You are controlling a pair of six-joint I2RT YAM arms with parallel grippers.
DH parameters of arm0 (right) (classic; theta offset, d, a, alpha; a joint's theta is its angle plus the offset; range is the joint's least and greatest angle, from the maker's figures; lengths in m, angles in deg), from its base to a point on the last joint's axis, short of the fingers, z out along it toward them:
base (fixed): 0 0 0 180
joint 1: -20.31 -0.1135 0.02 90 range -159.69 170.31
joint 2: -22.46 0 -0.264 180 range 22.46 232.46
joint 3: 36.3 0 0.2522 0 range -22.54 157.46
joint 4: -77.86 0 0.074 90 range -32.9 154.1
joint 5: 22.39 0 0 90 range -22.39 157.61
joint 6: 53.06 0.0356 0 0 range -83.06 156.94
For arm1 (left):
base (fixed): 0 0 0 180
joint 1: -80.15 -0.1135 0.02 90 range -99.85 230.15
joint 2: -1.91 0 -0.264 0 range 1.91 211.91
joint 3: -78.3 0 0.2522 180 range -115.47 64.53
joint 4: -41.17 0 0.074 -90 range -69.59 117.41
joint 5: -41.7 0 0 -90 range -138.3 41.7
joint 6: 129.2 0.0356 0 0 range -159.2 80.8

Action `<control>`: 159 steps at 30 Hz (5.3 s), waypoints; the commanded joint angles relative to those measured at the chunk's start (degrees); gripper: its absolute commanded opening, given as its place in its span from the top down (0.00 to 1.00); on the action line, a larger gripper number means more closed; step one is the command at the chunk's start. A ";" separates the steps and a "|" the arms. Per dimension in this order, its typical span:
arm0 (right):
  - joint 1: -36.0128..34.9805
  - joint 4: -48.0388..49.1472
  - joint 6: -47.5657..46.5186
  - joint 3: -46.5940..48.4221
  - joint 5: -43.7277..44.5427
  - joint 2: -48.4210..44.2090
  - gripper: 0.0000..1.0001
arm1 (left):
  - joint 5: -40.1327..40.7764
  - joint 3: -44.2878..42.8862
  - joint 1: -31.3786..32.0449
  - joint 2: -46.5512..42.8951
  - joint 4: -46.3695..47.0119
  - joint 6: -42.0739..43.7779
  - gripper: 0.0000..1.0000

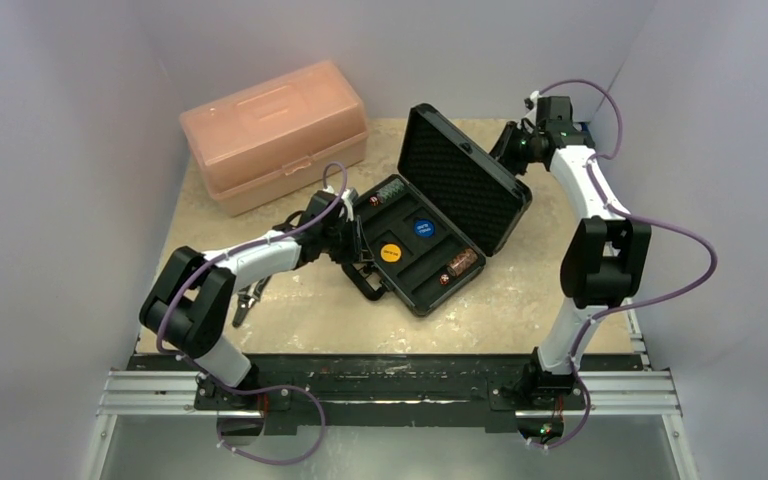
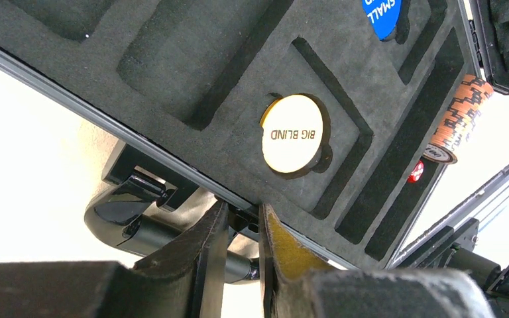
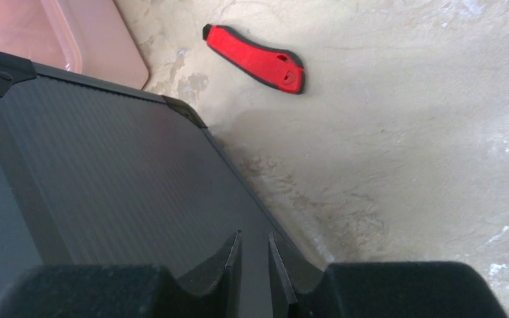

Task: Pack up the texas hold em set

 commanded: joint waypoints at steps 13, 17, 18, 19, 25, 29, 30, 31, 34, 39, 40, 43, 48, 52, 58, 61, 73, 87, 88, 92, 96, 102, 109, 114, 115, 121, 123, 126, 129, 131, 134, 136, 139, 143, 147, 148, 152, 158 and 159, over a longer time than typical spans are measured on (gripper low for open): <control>-6.56 -1.36 -0.08 -1.06 0.60 -3.27 0.77 | -0.34 0.11 1.21 -9.38 1.46 -1.93 0.80; -7.12 -1.28 0.10 -1.27 0.82 -3.10 0.77 | -2.27 0.15 1.37 -11.14 4.56 -6.97 0.80; -7.30 -1.21 0.20 -1.34 0.94 -3.09 0.77 | -2.57 0.18 1.42 -11.29 5.23 -8.14 0.80; -7.51 -1.19 0.31 -1.51 1.00 -3.09 0.77 | -2.92 0.02 1.46 -11.23 6.33 -9.38 0.80; -9.14 -0.57 0.45 -2.27 1.14 -2.83 0.77 | -3.65 -2.12 1.43 -10.04 9.55 -12.84 0.79; -10.38 -0.47 0.45 -2.93 1.54 -2.87 0.78 | -3.67 -4.03 1.45 -9.44 10.32 -14.34 0.79; -10.80 -0.41 0.45 -3.10 1.69 -2.91 0.78 | -3.68 -4.65 1.44 -9.32 10.57 -14.86 0.80; -11.00 -0.35 0.45 -3.24 1.66 -2.99 0.78 | -3.71 -5.39 1.45 -9.24 10.70 -15.42 0.80; -11.66 -0.08 0.53 -3.55 1.71 -3.18 0.78 | -3.41 -7.36 1.45 -8.57 11.74 -17.95 0.80; -12.58 -0.08 0.46 -3.97 1.79 -3.27 0.78 | -4.17 -12.16 1.45 -4.32 12.77 -19.99 0.80; -12.69 -0.12 0.45 -4.03 1.86 -3.31 0.78 | -4.36 -12.69 1.53 -3.48 13.26 -20.46 0.80; -13.27 -0.14 0.36 -4.38 2.09 -3.44 0.78 | -4.64 -12.77 1.70 -2.64 14.70 -21.45 0.80; -14.31 0.31 0.36 -5.35 2.30 -3.53 0.78 | -4.40 -11.94 1.81 -3.34 14.73 -21.03 0.80; -15.53 0.44 0.38 -5.79 2.40 -3.98 0.78 | -4.29 -10.99 1.82 -4.12 14.58 -20.58 0.80; -17.92 0.79 -0.97 -6.51 2.02 -5.05 0.76 | -1.75 -8.13 1.78 -6.20 13.02 -18.44 0.80; -18.93 1.12 -1.22 -7.09 1.68 -5.65 0.69 | -1.26 -6.67 1.82 -6.48 12.63 -17.78 0.80; -22.88 2.63 -1.75 -10.47 1.00 -7.86 0.56 | 1.42 -0.83 1.77 -8.59 12.23 -15.65 0.80; -26.06 3.98 -2.01 -13.60 1.27 -7.75 0.55 | 4.02 2.28 1.61 -10.67 11.10 -14.72 0.80; -26.26 4.08 -2.01 -13.66 1.33 -7.90 0.55 | 4.28 2.37 1.64 -10.85 10.89 -14.66 0.80; -26.76 4.18 -2.18 -14.06 1.60 -8.25 0.55 | 5.42 2.67 1.62 -11.90 9.67 -14.05 0.80; -27.31 4.34 -2.10 -14.37 1.63 -8.62 0.53 | 6.91 2.94 1.58 -13.24 8.36 -13.39 0.80; -28.40 3.88 -2.22 -13.92 1.36 -8.95 0.49 | 9.25 2.52 1.46 -16.31 4.09 -11.23 0.76; -29.55 2.32 -2.61 -12.75 1.96 -10.56 0.48 | 14.33 2.95 1.47 -21.80 -2.57 -7.34 0.44; -30.46 1.62 -2.80 -12.18 2.31 -11.74 0.47 | 17.77 4.14 1.47 -25.34 -5.51 -5.90 0.15; -30.63 1.51 -2.80 -11.99 2.39 -11.86 0.47 | 18.80 4.11 1.47 -25.93 -6.36 -5.83 0.07; -31.42 0.69 -3.67 -11.47 3.31 -12.42 0.47 | 24.41 3.32 1.42 -28.78 -11.24 -5.04 0.00; -31.40 0.60 -3.94 -11.64 5.33 -13.87 0.48 | 25.43 2.94 1.29 -29.34 -12.77 -4.84 0.00; -31.43 3.64 -4.10 -14.64 8.37 -19.14 0.48 | 27.89 3.84 1.23 -30.71 -13.06 -4.67 0.00; -31.46 7.04 -4.75 -18.78 8.21 -24.70 0.46 | 30.77 7.20 1.29 -32.95 -10.41 -4.72 0.00; -31.41 9.32 -4.90 -21.66 8.21 -27.81 0.42 | 30.69 9.40 1.12 -34.47 -8.96 -4.35 0.00; -31.39 12.45 -4.98 -25.55 7.51 -31.89 0.24 | 27.70 11.07 0.93 -35.35 -8.62 -2.77 0.00; -31.39 14.22 -5.14 -27.79 7.18 -33.91 0.15 | 23.84 11.82 0.90 -35.73 -8.51 -0.96 0.03; -31.41 16.59 -5.13 -31.00 6.69 -35.66 0.06 | 19.57 14.69 0.94 -37.58 -7.50 -0.66 0.07; -31.71 20.75 -4.10 -35.56 3.48 -36.67 0.07 | 18.05 19.52 0.90 -40.84 -7.19 -1.63 0.10; -34.33 24.61 -3.12 -38.46 3.54 -36.03 0.18 | 15.39 21.91 0.95 -41.55 -7.22 -1.29 0.16; -35.50 25.32 -2.95 -38.73 4.38 -35.52 0.19 | 15.36 22.47 1.10 -41.79 -7.12 -1.35 0.17; -39.65 28.28 -1.69 -39.71 7.53 -32.70 0.29 | 15.36 25.05 1.16 -43.36 -6.66 -1.96 0.18; -44.38 31.16 -0.91 -38.61 10.61 -27.11 0.55 | 15.36 25.64 1.16 -42.18 -7.66 -2.01 0.19; -44.73 31.16 -1.20 -38.11 10.87 -26.15 0.59 | 15.40 25.99 1.16 -42.17 -7.55 -2.29 0.20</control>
